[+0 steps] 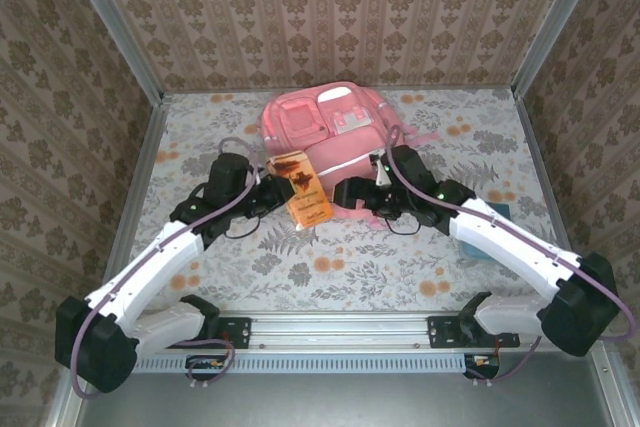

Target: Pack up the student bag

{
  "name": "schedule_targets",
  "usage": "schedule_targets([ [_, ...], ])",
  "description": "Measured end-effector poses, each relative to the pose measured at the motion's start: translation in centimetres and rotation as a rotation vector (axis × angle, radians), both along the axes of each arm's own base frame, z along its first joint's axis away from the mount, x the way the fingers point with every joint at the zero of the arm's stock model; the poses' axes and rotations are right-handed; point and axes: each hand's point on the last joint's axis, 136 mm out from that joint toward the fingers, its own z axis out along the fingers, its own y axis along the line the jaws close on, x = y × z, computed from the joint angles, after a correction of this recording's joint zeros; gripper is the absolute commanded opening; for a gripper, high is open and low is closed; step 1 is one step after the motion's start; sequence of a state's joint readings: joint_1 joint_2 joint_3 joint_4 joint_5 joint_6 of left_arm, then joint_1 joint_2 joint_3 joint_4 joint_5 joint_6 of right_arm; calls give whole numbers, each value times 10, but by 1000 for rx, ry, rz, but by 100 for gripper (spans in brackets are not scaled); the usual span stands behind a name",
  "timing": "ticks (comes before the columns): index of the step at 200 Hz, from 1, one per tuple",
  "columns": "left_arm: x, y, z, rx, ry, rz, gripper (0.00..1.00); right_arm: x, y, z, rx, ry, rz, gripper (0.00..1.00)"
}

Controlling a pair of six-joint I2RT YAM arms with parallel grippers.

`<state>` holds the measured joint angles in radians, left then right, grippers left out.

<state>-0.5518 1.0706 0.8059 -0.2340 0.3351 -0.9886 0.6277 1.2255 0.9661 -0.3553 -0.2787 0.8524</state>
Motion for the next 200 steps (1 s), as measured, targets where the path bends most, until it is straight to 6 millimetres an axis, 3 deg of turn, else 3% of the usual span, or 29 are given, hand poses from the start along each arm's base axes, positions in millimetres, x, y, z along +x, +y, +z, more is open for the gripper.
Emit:
schedule_targets([
  [26, 26, -14, 19, -80, -21, 53, 14, 12, -5, 9, 150, 27, -85, 98],
  [49, 46, -25, 39, -164, -49, 90, 15, 27, 3, 25, 298, 51, -122, 98],
  [77, 58, -32, 57, -264, -61, 121, 14, 45, 20, 43, 457, 71, -130, 98],
  [110, 66, -38, 71, -361, -54, 149, 14, 65, 36, 46, 587, 123, -158, 93],
  [153, 69, -38, 84, -444, -40, 171, 14, 83, 42, 63, 718, 106, -183, 65],
  [184, 70, -33, 83, -458, -27, 191, 13, 89, 38, 75, 769, 77, -209, 33],
  [200, 67, -29, 84, -452, -27, 200, 18, 89, 37, 74, 769, 66, -217, 27],
])
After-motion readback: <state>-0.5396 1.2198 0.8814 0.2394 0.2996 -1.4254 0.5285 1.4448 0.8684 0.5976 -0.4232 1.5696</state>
